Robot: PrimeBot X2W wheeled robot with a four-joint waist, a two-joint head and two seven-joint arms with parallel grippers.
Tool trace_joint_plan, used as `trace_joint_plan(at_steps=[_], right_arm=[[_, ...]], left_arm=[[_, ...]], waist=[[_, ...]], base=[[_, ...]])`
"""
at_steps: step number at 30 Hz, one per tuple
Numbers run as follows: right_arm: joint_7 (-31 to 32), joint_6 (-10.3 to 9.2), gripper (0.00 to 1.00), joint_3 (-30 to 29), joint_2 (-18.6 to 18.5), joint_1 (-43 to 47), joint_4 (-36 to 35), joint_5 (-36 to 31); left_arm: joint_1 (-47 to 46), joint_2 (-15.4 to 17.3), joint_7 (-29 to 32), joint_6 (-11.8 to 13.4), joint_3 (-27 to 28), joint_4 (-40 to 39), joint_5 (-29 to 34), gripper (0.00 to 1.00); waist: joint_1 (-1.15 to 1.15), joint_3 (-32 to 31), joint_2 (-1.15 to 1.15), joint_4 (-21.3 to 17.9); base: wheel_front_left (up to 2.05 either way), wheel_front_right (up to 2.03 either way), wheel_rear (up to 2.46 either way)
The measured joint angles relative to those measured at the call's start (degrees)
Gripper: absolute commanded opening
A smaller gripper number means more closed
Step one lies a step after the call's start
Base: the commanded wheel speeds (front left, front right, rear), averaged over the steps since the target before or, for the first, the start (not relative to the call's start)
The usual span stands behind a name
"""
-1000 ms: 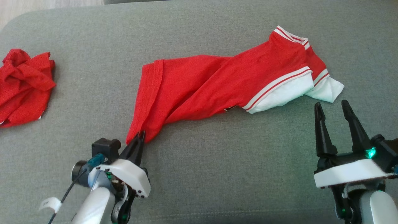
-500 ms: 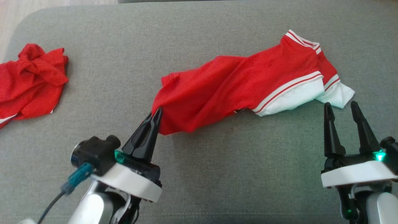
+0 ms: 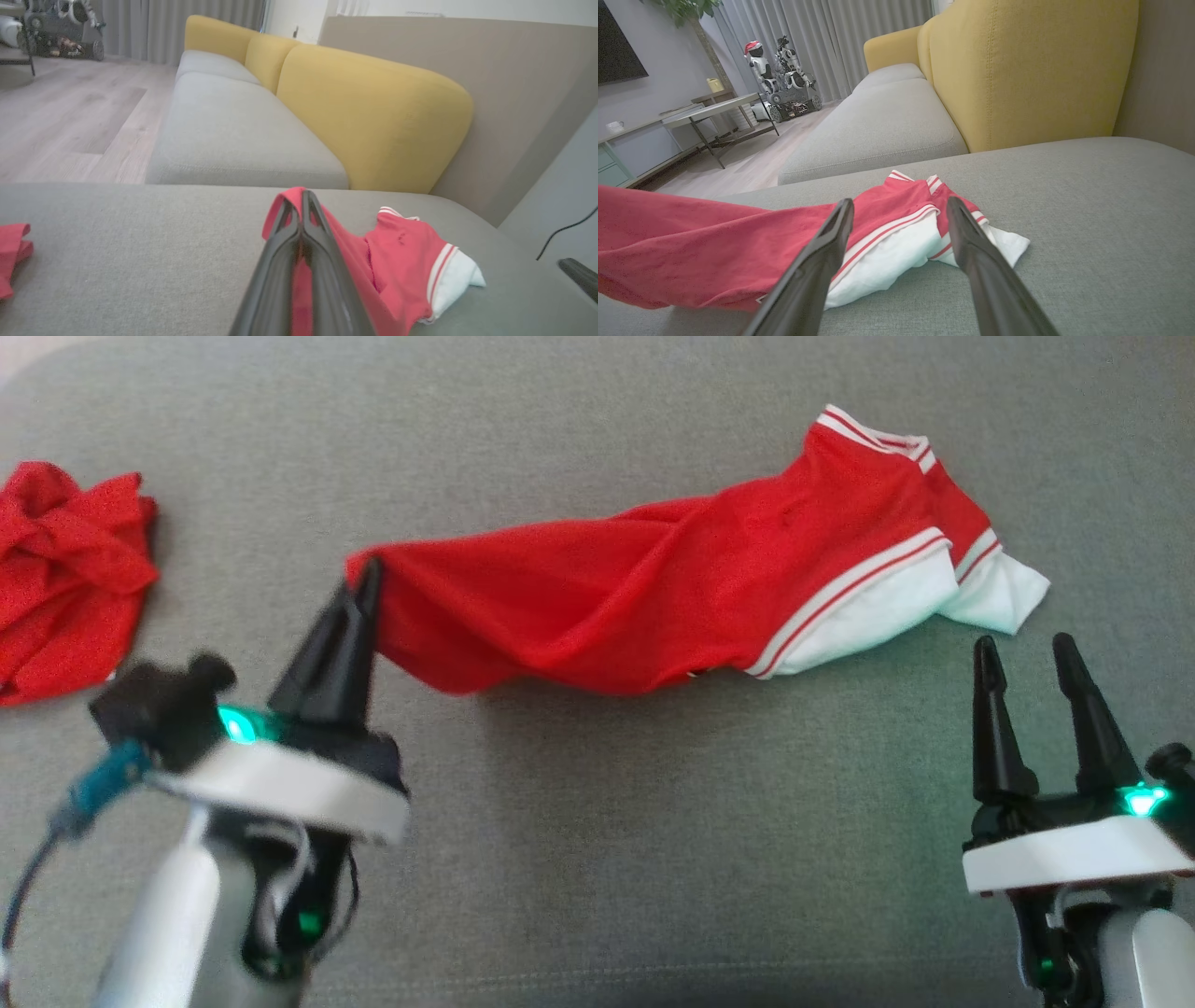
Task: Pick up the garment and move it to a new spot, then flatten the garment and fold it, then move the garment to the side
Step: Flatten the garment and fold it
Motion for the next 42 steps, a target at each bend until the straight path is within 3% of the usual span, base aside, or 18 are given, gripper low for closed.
trace_joint_plan(at_steps=[12,19,20,21,22,26,29,36,42], right_arm=[[-0.7,-0.01,1.00,1.7,0.0,-3.9,0.7,0.9],[-1.9,-0.01,1.00,1.6,0.0,-4.7,2.3,1.4],[-2.0,-0.01,1.00,1.6,0.0,-4.7,2.5,1.4],[-2.3,-0.01,1.00,1.5,0.0,-4.7,2.7,1.4],[-2.3,-0.01,1.00,1.4,0.0,-4.7,2.8,1.4],[-2.3,0.00,1.00,1.4,0.0,-4.7,3.0,0.7],[-2.2,0.00,1.00,1.4,0.0,-4.7,3.0,0.1],[-1.1,0.00,1.00,1.3,0.0,-4.6,3.0,-2.3],[0.2,-0.01,1.00,1.4,0.0,-3.4,2.9,-4.1]], left_arm=[[-19.2,-1.7,-4.8,-0.8,7.7,37.1,-5.8,0.00],[-24.0,-1.7,-7.3,-3.3,8.8,51.0,-6.9,0.00],[-24.1,-1.8,-7.3,-3.8,8.5,52.2,-6.9,0.45],[-24.2,-1.9,-7.7,-4.2,8.4,53.2,-6.9,1.00],[-24.2,-2.0,-8.5,-4.5,8.0,53.8,-6.9,1.00],[-23.7,-2.6,-12.3,-4.7,6.9,54.0,-5.4,1.00],[-21.1,-2.6,-14.4,-3.5,6.2,51.2,-3.1,1.00],[-9.7,-2.7,-15.1,1.1,5.9,35.3,4.5,1.00],[-0.8,-2.8,-15.4,2.5,5.3,24.1,8.6,1.00]], waist=[[0.00,5.6,0.00,-3.6],[0.00,7.2,0.00,-4.8],[0.00,7.1,0.00,-4.7],[0.00,7.0,0.00,-4.5],[0.00,6.8,0.00,-4.4],[0.00,5.5,0.00,-3.7],[0.00,4.2,0.00,-3.1],[0.00,0.9,0.00,-1.5],[0.00,-1.9,0.00,-0.5]], base=[[0.00,0.00,0.00],[0.00,0.00,0.00],[0.00,0.00,0.00],[0.00,0.00,0.00],[0.00,0.00,0.00],[0.00,0.00,0.00],[0.00,0.00,0.00],[0.00,0.00,0.00],[0.00,0.00,0.00]])
